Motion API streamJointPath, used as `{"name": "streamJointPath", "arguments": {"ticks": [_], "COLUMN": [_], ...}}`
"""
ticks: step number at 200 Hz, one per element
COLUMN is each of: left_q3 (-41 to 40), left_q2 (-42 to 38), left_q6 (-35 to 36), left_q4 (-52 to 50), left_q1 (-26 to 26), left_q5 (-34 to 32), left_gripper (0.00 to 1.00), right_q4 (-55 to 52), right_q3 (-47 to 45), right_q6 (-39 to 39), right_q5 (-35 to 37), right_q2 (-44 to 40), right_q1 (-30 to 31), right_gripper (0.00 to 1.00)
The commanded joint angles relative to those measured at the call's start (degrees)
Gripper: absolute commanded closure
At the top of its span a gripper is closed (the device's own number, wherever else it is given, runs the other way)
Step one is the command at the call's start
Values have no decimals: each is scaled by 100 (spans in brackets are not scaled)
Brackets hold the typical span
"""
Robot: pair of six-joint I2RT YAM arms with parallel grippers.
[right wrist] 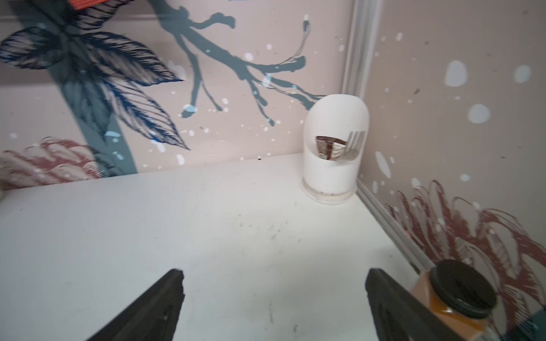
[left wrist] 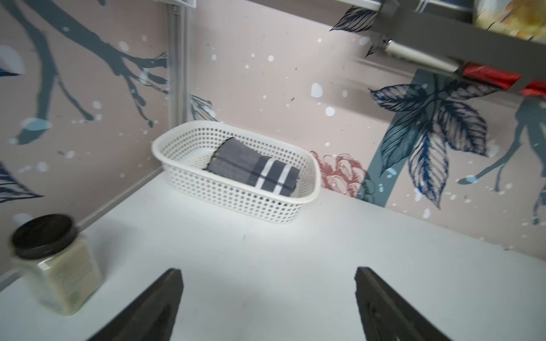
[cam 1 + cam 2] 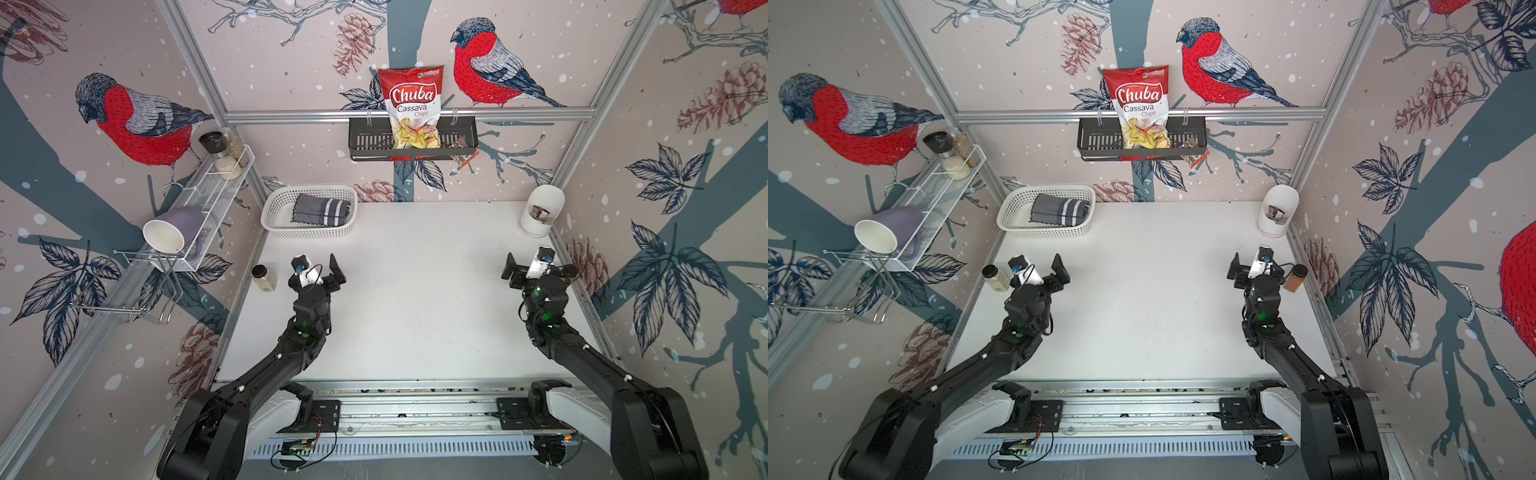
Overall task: Roll up the pillowcase
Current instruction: Reset both arms
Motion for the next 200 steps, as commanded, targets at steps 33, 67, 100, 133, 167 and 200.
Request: {"name": "streamJointPath", "arguments": {"ticks": [33, 67, 100, 133, 167, 200], "left_q3": [-870, -1607, -1050, -232, -10, -7], "left_q2": [80, 1362, 2597, 3081, 3158, 3152], "left_q6": [1003, 117, 561, 1029, 958, 951], "left_q4": [1357, 3922, 4365, 3201, 2940, 2927], "left_q1": [1007, 2159, 2151, 1741, 1760, 1760], "left_q5": [-352, 1073, 1675, 1511, 1353, 1355], "left_gripper": [5, 5, 6, 5, 3, 3], "right_q4": [1633, 2473, 2741, 3123, 3043, 3035], "right_q3": [-540, -526, -510, -660, -643, -611], "right_q6": [392, 154, 44, 1, 7, -6], "right_q5": [-770, -1325, -1496, -1246, -1178, -1153], "right_q2": [969, 1986, 2367, 2490, 2462, 2494], "right_q1": [-549, -688, -660, -537, -519, -509], "right_gripper": [0, 0, 0, 0, 0, 0]}}
